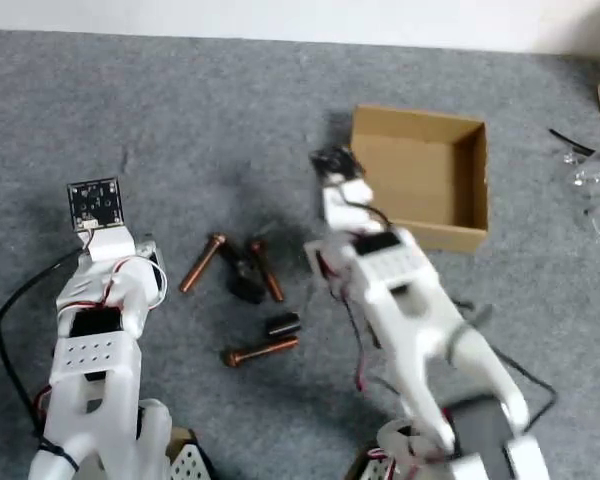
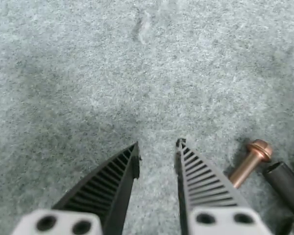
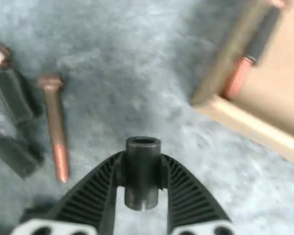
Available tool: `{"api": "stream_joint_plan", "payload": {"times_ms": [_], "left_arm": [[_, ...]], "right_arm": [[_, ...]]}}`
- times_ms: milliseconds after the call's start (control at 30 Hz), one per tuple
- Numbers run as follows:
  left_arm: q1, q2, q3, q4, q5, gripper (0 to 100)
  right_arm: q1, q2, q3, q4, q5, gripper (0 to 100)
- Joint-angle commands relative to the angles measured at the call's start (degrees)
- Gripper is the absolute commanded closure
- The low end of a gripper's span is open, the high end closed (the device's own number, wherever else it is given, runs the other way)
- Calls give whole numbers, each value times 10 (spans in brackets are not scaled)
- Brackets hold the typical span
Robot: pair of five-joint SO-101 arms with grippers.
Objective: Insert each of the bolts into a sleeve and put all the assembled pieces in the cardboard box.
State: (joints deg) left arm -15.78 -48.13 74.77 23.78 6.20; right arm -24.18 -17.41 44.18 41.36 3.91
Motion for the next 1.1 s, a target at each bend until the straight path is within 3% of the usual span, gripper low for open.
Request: {"api": "stream_joint_plan", "payload": {"times_ms": [0,533,1067], "left_arm": [[11,-9,-21,-11,3,876],[124,-9,-6,-11,-69,874],[249,-9,0,-11,-68,873]], "right_arm": [[42,-153,95,-35,28,995],[217,-563,421,-31,70,995],[222,-883,546,61,66,995]]}}
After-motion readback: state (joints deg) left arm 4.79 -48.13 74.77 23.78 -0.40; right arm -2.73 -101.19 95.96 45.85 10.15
